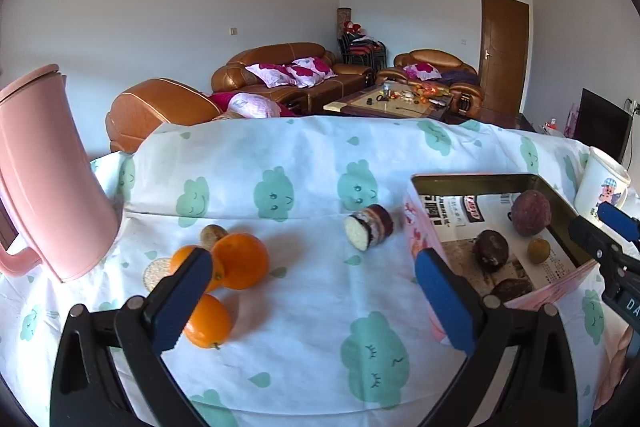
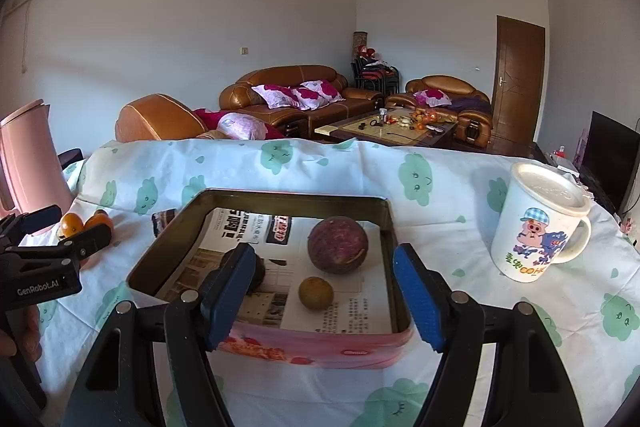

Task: Organize fruits
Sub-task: 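Move both open tools back toward the oranges and cake cup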

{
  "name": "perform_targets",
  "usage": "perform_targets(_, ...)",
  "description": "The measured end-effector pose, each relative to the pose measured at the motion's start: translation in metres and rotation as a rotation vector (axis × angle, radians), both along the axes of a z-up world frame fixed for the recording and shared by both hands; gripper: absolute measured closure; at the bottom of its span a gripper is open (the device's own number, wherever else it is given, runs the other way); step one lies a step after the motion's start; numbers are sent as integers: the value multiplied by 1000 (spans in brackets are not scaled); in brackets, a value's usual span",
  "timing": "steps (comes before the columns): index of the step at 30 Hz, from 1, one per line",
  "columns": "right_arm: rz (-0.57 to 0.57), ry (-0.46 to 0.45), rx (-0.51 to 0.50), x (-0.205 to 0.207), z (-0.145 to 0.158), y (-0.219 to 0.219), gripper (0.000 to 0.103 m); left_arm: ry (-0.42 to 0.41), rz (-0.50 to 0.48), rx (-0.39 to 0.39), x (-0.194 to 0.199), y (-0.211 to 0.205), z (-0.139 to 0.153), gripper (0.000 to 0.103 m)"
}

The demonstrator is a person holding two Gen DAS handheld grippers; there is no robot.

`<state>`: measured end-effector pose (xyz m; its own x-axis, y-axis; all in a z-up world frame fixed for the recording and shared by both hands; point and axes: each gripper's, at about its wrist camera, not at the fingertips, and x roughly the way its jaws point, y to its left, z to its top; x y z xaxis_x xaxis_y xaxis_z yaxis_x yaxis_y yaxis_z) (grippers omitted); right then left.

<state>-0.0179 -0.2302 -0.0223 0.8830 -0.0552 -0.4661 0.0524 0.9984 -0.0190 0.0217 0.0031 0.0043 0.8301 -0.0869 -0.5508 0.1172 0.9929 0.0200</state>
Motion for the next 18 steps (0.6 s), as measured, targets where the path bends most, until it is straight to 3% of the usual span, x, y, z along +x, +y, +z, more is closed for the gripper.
perform_targets(6, 92, 1, -20, -1, 0, 41, 30, 27, 50, -53, 13, 47, -1, 3)
perform_targets(8, 127, 5, -25, -1, -1, 56, 30, 52, 43, -74, 18, 59, -4, 14)
perform_targets(13, 206, 14, -52, -2, -3, 89, 30, 101, 29, -89, 33, 74, -15, 26)
perform_targets(15, 237, 14, -72, -4, -4, 100, 30, 138, 2, -119, 40, 78, -21, 43)
perform_targets(18, 270, 9, -103, -7, -5, 113, 30, 159, -23, -171, 46, 84, -24, 59)
